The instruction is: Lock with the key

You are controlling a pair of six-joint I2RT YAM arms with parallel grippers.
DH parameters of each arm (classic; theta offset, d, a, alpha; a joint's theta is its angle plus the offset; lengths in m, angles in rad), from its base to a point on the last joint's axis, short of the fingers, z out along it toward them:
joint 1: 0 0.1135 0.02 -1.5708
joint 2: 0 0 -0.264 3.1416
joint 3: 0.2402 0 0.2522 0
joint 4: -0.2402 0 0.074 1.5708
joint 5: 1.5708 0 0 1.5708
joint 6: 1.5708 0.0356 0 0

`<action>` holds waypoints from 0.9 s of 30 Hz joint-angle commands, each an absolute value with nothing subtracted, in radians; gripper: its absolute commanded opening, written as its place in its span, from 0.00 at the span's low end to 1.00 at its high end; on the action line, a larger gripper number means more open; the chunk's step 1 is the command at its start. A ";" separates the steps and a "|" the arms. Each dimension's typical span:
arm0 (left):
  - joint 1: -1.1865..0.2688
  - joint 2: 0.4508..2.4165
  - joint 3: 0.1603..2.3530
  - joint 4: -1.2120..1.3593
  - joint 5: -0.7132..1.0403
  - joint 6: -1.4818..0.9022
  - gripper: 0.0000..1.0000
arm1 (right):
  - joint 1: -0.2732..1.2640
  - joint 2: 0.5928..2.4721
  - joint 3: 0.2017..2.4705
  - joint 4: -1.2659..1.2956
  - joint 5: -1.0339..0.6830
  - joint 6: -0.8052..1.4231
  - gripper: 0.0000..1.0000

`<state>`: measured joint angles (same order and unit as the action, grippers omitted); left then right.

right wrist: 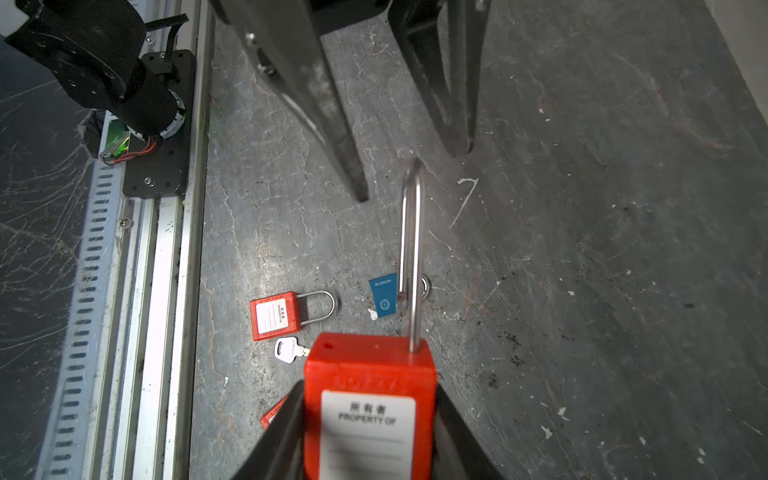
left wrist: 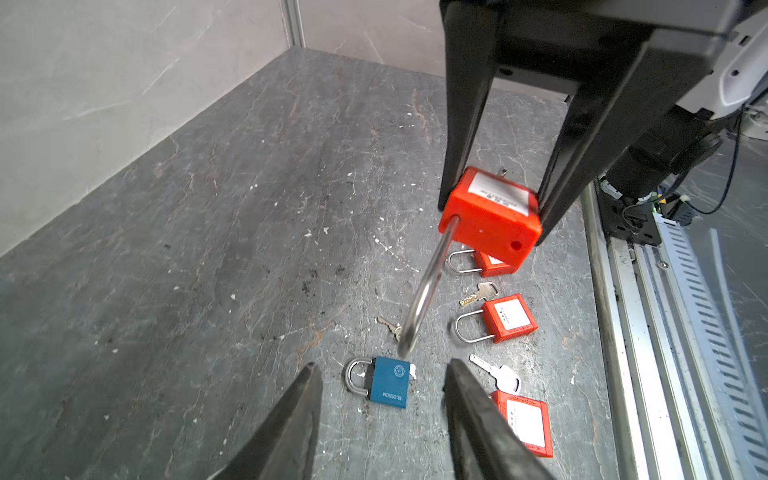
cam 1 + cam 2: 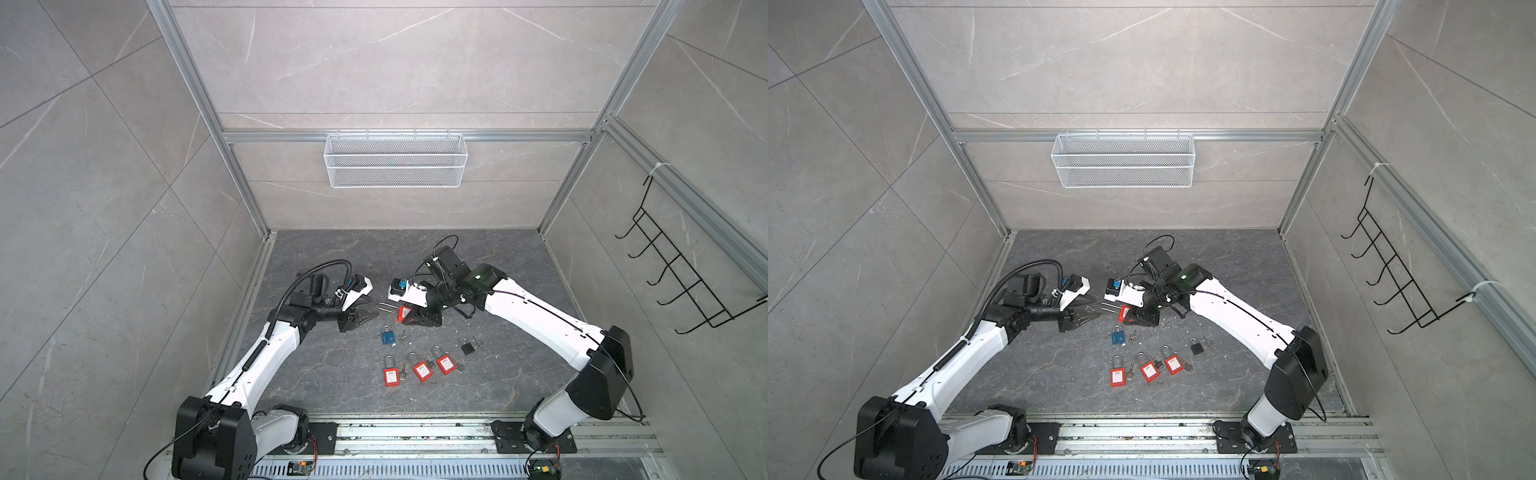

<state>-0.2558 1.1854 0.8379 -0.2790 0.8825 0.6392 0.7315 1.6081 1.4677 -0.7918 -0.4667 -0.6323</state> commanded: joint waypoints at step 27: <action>-0.347 1.240 0.947 -0.387 1.044 0.734 0.22 | 0.730 1.566 1.523 -0.891 -0.491 -0.704 0.34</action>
